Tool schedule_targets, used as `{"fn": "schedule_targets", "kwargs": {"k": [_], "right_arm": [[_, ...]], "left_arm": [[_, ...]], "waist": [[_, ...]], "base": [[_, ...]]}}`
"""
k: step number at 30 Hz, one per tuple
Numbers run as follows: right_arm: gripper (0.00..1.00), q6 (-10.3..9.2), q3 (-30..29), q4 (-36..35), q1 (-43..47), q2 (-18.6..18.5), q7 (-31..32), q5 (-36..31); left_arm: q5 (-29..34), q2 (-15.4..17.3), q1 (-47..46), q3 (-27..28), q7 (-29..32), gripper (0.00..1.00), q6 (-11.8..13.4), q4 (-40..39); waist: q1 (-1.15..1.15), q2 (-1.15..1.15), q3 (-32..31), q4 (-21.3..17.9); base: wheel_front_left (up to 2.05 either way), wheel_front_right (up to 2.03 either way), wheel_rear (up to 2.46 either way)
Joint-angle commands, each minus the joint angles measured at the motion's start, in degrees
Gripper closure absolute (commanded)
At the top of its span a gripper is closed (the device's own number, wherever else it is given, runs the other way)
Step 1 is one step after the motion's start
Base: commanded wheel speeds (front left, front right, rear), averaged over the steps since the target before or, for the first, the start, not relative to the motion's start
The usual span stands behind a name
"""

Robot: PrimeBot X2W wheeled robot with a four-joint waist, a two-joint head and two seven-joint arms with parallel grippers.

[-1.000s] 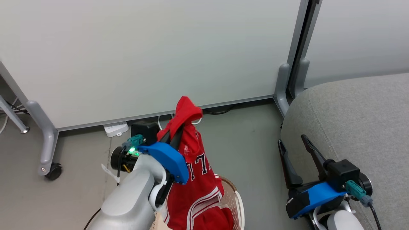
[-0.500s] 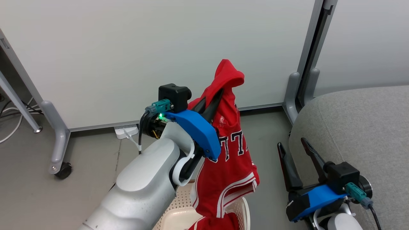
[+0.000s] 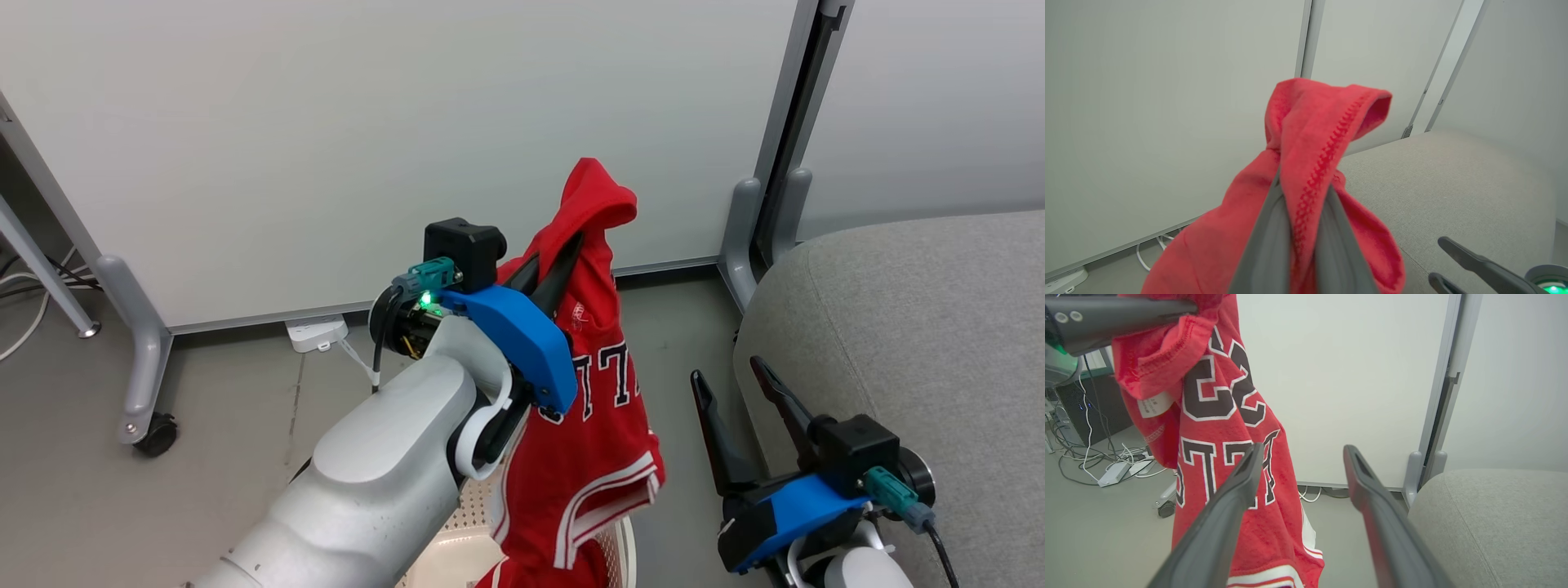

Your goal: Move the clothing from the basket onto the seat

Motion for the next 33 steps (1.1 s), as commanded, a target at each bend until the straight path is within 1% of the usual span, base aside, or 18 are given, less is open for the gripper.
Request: {"fn": "schedule_targets", "kwargs": {"k": [1, 9, 17, 28, 33], "right_arm": [[0.0, -0.05, 0.33, -0.1, 0.36, -0.12, 0.25, 0.03], [0.0, -0.04, 5.76, 1.54, -4.38, -0.12, 1.76, -1.04], [0.0, -0.05, 10.84, 7.74, -10.86, -0.13, 1.96, -1.34], [0.0, -0.05, 11.56, 17.31, -19.15, -0.12, 0.5, -0.04], [0.0, -0.05, 13.07, 21.72, -22.35, -0.12, 0.33, 1.71]], "left_arm": [[-0.27, 0.13, -0.9, -0.35, -0.41, 1.0, 0.21, 0.11], [-2.64, 0.14, -2.03, -2.89, -1.25, 1.0, 0.36, 0.54], [-4.96, 0.13, -3.26, -5.66, -1.8, 1.0, 0.74, -0.01], [-8.19, 0.13, -4.67, -9.3, -2.52, 1.0, 1.3, -1.37], [-9.57, 0.13, -5.3, -10.48, -3.04, 1.0, 1.37, -1.35]], "waist": [[0.0, 0.0, 0.04, 0.0], [0.0, 0.0, 0.35, -0.23], [0.0, 0.0, 0.61, -0.14], [0.0, 0.0, 0.71, 0.69], [0.0, 0.0, 0.72, 1.03]], "base": [[0.0, 0.0, 0.0], [0.0, 0.0, 0.0], [0.0, 0.0, 0.0], [0.0, 0.0, 0.0], [0.0, 0.0, 0.0]]}}
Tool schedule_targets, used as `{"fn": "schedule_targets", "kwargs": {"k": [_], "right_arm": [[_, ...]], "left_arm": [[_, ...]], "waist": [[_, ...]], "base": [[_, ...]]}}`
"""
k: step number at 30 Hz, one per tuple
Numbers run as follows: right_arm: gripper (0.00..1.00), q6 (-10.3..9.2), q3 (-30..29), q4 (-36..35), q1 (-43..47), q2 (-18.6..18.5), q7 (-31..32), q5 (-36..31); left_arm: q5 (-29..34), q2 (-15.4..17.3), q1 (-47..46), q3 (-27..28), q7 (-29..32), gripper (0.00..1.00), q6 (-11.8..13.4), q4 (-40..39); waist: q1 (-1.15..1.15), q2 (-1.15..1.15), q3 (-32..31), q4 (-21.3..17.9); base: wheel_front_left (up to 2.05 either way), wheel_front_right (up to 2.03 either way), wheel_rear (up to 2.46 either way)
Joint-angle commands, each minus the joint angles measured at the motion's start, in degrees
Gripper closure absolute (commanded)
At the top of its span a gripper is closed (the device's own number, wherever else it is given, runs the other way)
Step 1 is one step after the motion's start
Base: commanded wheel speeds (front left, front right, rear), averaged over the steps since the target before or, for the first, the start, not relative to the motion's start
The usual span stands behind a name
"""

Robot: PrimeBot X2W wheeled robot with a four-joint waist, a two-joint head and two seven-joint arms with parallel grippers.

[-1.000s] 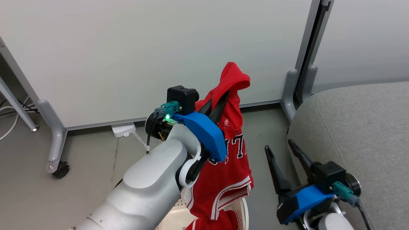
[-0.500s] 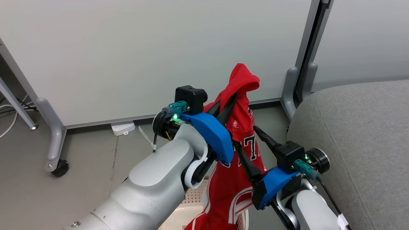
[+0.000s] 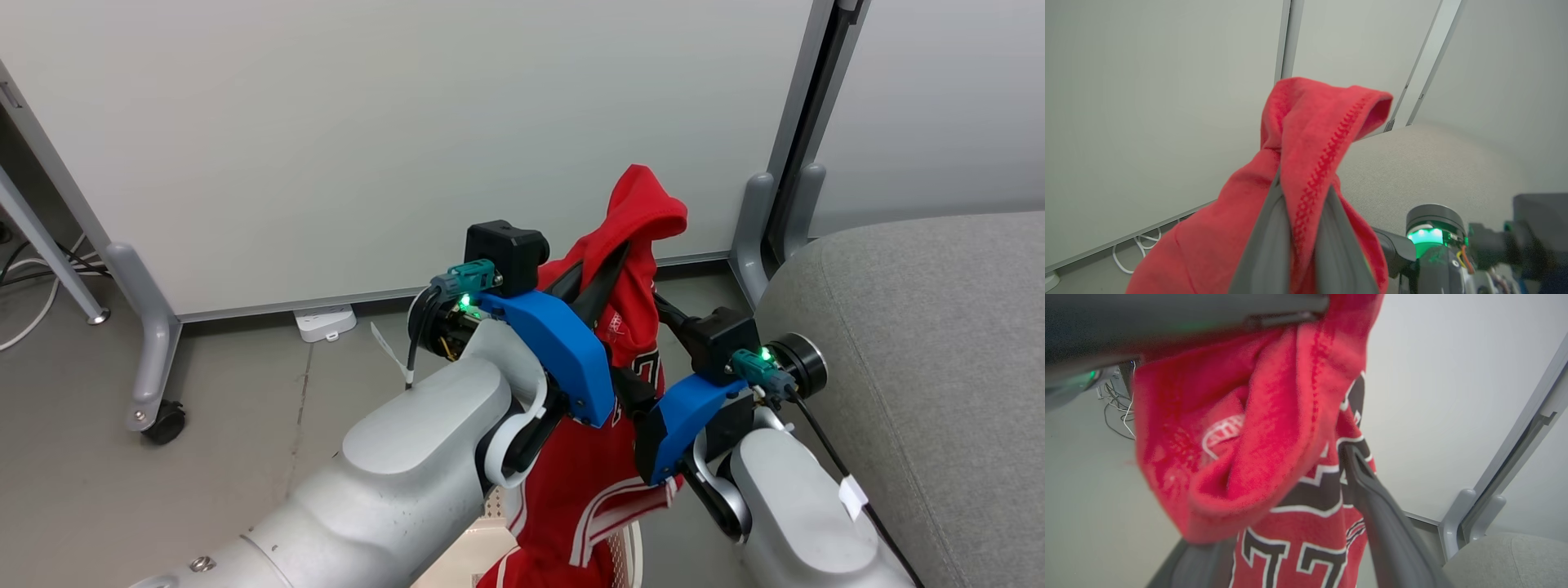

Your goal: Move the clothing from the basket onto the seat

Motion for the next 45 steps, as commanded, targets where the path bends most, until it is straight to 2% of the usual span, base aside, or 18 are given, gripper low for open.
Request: {"fn": "schedule_targets", "kwargs": {"k": [1, 11, 12, 13, 14, 15, 16, 33, 45], "right_arm": [[0.0, -0.05, 0.46, 1.19, -1.53, -0.12, -0.38, 0.67], [0.0, -0.05, 4.36, 12.13, -6.19, -0.12, -2.09, 5.41], [0.18, -0.05, 4.77, 13.13, -6.44, -0.12, -2.25, 5.95], [0.49, -0.05, 5.22, 13.99, -6.72, -0.12, -2.43, 6.55], [0.64, -0.05, 5.61, 14.74, -6.91, -0.11, -2.78, 7.29], [0.87, -0.04, 5.94, 15.38, -7.02, -0.11, -3.13, 7.83], [1.0, -0.04, 6.3, 16.1, -7.07, -0.11, -3.6, 8.26], [1.0, -0.04, 9.05, 20.96, -8.09, -0.11, -7.35, 11.44], [1.0, -0.05, 9.4, 22.31, -8.9, -0.11, -7.98, 11.38]], "left_arm": [[-0.31, 0.13, -1.14, -0.31, -0.42, 1.0, 0.22, -0.11], [-2.77, 0.13, -2.06, -2.91, -1.09, 1.0, 0.16, -0.11], [-3.09, 0.13, -2.08, -3.14, -1.07, 1.0, 0.11, -0.15], [-3.23, 0.13, -2.12, -3.4, -1.07, 1.0, 0.1, -0.15], [-3.52, 0.13, -2.19, -3.61, -1.17, 1.0, 0.1, -0.11], [-3.69, 0.13, -2.27, -3.81, -1.21, 1.0, 0.1, -0.04], [-3.9, 0.13, -2.36, -4.01, -1.19, 1.0, 0.13, 0.08], [-5.93, 0.13, -2.65, -5.9, -2.32, 1.0, -0.34, 2.37], [-6.25, 0.13, -3.08, -6.62, -2.74, 1.0, 0.33, 3.66]], "waist": [[0.0, 0.0, 0.03, 0.1], [0.0, 0.0, 0.14, 0.47], [0.0, 0.0, 0.1, 0.51], [0.0, 0.0, 0.06, 0.55], [0.0, 0.0, 0.0, 0.58], [0.0, 0.0, -0.07, 0.58], [0.0, 0.0, -0.11, 0.54], [0.0, 0.0, -1.09, -0.65], [0.0, 0.0, -0.48, -0.84]], "base": [[0.0, 0.0, 0.0], [0.0, 0.0, 0.0], [0.0, 0.0, 0.0], [0.0, 0.0, 0.0], [0.0, 0.0, 0.0], [0.0, 0.0, 0.0], [0.0, 0.0, 0.0], [0.0, 0.0, 0.0], [0.0, 0.0, 0.0]]}}
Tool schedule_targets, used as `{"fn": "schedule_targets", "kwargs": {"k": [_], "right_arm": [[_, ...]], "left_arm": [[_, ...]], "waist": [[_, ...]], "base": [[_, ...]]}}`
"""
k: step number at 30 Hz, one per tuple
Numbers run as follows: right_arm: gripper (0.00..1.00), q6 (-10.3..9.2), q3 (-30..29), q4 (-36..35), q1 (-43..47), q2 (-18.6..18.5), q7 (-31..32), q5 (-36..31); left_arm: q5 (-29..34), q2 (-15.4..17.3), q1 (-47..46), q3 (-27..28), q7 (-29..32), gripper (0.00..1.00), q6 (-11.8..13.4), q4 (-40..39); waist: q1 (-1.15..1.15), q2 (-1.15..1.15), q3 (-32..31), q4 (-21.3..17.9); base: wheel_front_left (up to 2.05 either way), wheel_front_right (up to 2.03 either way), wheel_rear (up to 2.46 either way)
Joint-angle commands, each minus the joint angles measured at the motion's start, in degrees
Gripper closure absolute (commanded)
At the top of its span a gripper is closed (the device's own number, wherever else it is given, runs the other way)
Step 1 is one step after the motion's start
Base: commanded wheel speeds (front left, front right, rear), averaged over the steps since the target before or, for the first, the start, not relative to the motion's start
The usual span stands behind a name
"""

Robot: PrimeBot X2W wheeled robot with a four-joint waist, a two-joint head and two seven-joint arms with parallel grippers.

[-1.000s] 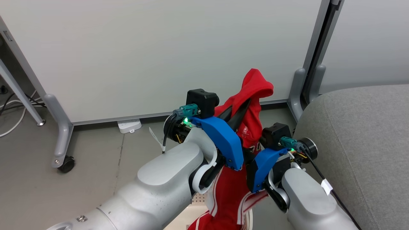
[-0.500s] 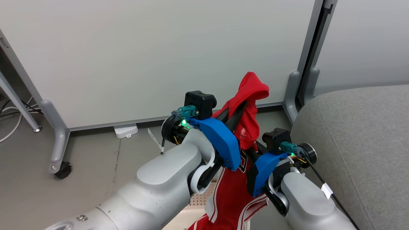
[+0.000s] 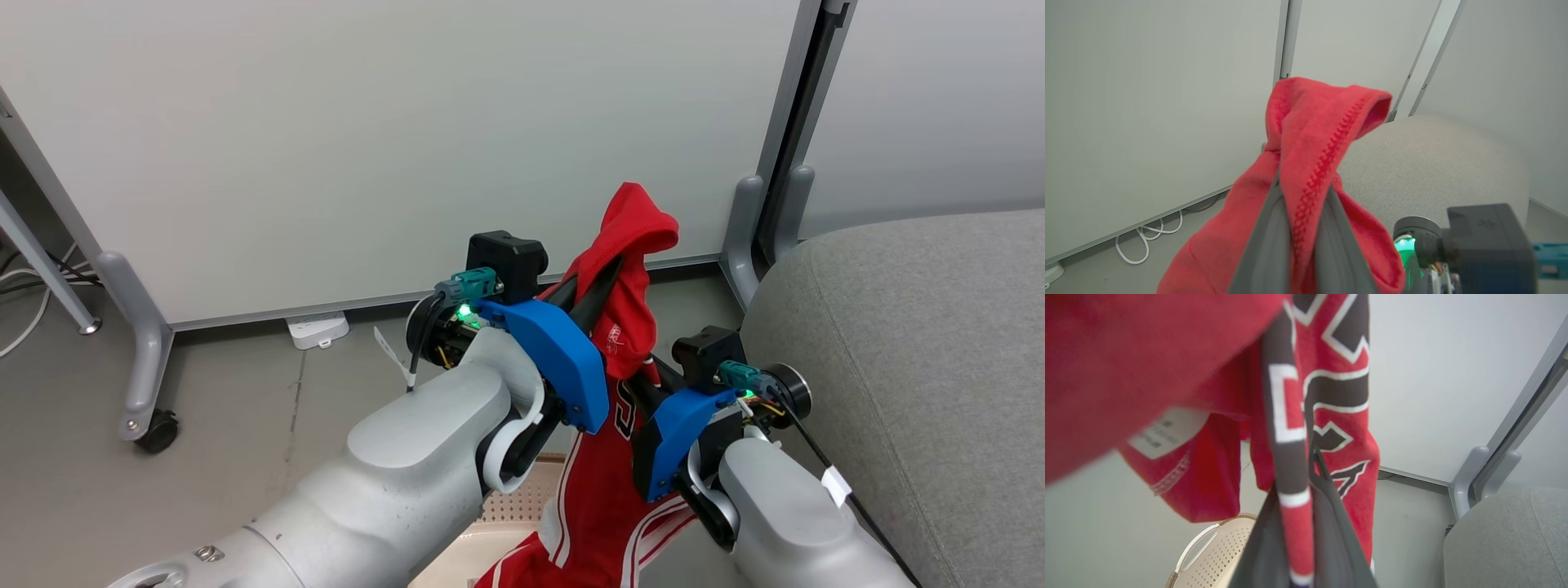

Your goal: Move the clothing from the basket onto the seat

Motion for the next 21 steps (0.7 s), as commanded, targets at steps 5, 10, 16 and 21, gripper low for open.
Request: {"fn": "schedule_targets", "kwargs": {"k": [5, 10, 16, 21], "right_arm": [[1.0, -0.06, -0.05, 0.55, -1.12, -0.1, -0.57, -0.23], [1.0, -0.06, 0.1, 0.71, -1.21, -0.1, -0.79, -0.03], [1.0, -0.05, -0.19, 1.21, -1.78, -0.1, -1.12, -0.81], [1.0, -0.05, -1.5, 1.92, -1.96, -0.1, -1.53, -1.62]], "left_arm": [[-0.36, 0.13, -1.26, -0.21, -0.61, 1.0, 0.25, 0.17], [-0.26, 0.13, -1.22, -0.4, -1.09, 0.0, -0.5, -0.07], [1.72, 0.13, 1.25, 0.34, -2.85, 0.0, -2.93, 0.22], [9.24, 1.04, 6.36, 7.54, -3.14, 0.0, -4.23, -2.31]], "waist": [[0.0, 0.0, 0.2, 0.03], [0.0, 0.0, 0.4, 0.1], [0.0, 0.0, 0.74, 0.28], [0.0, 0.0, 1.45, 0.82]], "base": [[0.0, 0.0, 0.0], [0.0, 0.0, 0.0], [0.0, 0.0, 0.0], [0.0, 0.0, 0.0]]}}
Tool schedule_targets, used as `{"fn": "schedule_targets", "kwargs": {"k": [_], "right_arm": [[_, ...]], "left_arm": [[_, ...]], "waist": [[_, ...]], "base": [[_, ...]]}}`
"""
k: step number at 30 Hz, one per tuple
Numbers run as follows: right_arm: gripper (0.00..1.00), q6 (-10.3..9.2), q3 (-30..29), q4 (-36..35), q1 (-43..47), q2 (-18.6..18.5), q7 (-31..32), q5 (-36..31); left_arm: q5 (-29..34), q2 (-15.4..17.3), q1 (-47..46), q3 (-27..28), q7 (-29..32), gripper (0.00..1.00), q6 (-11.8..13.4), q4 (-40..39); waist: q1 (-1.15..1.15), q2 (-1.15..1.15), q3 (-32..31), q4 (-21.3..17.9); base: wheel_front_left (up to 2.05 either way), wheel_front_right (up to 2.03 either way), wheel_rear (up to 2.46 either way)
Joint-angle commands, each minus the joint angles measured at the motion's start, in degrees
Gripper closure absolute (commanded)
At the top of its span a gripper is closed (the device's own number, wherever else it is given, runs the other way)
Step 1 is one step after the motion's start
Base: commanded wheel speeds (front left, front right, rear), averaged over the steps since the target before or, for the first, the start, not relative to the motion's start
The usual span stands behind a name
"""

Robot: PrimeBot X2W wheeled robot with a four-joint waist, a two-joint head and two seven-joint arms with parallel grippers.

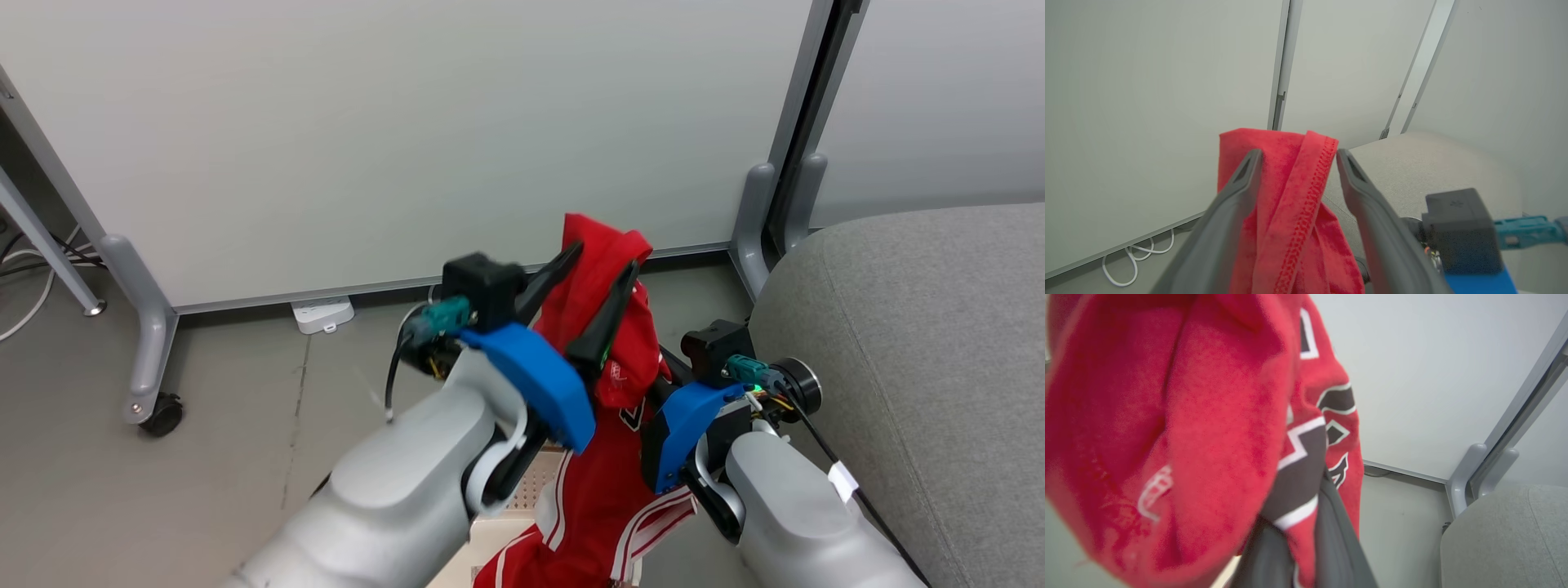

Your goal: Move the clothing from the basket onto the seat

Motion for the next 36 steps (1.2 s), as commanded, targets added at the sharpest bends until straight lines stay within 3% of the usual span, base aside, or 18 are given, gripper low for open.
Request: {"fn": "schedule_targets", "kwargs": {"k": [1, 9, 15, 29, 36], "right_arm": [[1.0, -0.04, -0.35, 0.19, -0.89, -0.1, -0.55, -0.44], [1.0, -0.04, -2.25, 0.95, -0.82, -0.1, -0.95, -1.61], [1.0, -0.05, -4.08, 1.47, -0.7, -0.1, -1.1, -2.67], [1.0, -0.05, -5.95, 1.19, 0.08, -0.09, -1.47, -4.23], [1.0, -0.05, -5.8, 0.67, 0.15, -0.09, -1.3, -3.8]], "left_arm": [[2.04, 0.79, 2.7, 1.38, -0.14, 0.0, -0.35, -0.85], [18.67, 4.65, 17.83, 13.88, -0.17, 0.0, -1.75, -8.84], [26.66, 5.91, 27.44, 22.49, -0.17, 0.0, -2.83, -12.02], [36.44, 3.68, 36.03, 33.37, -0.18, 0.0, -7.11, -12.68], [38.9, 2.29, 37.03, 35.99, -0.18, 0.0, -8.51, -12.37]], "waist": [[0.0, 0.0, 0.14, 0.11], [0.0, 0.0, 0.93, 0.38], [0.0, 0.0, 1.3, 0.83], [0.0, 0.0, 1.09, 1.03], [0.0, 0.0, 1.59, -1.47]], "base": [[0.0, 0.0, 0.0], [0.0, 0.0, 0.0], [0.0, 0.0, 0.0], [0.0, 0.0, 0.0], [0.0, 0.0, 0.0]]}}
